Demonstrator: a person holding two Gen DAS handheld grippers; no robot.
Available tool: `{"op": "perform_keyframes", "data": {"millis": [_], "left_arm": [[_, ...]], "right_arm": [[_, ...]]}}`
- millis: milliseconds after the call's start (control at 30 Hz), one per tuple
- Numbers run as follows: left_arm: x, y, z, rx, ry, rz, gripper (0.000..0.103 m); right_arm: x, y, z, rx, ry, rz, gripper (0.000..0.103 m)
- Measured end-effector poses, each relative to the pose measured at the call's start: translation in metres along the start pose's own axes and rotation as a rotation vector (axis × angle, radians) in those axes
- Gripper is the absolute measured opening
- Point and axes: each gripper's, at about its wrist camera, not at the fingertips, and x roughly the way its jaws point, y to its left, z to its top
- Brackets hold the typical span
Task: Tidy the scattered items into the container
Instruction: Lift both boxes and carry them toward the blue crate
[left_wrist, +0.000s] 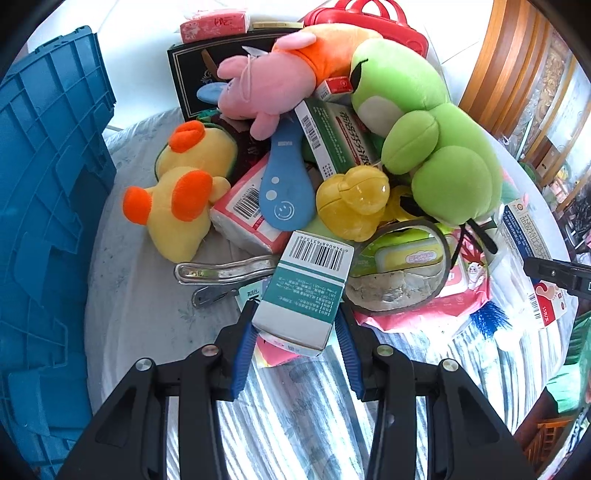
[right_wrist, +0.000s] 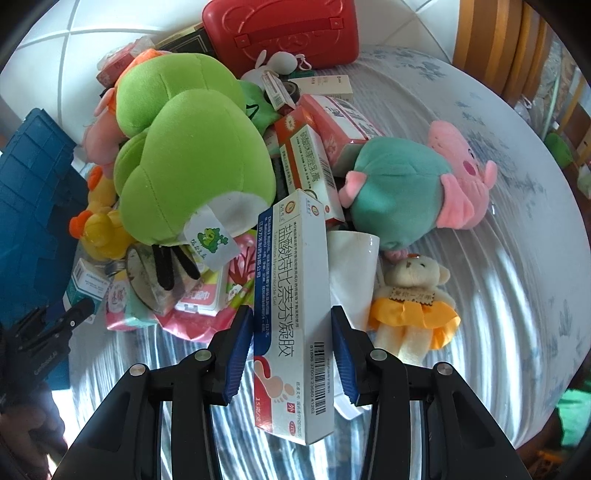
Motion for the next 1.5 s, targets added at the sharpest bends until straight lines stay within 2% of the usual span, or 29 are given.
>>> {"op": "perform_keyframes", "data": {"millis": [500,900,1500], "left_arm": [[-0.048,-0.010,0.005,-0.022,-0.024,0.065,0.041],[-0.111,-0.026,0.021,-0.026,-0.089,0.050,0.041],[-0.197,-0.031,0.044,-0.031,-0.187,0.050,0.041]], "right_arm": [[-0.057,0.002,-0.004,-0.005,-0.072,0.032,0.041],[-0.113,0.005,-0.009,-0.008,-0.133,0.089,0.041],[-0.202,0.030,-0.003,-0.067,-0.257,0.152,0.041]]}}
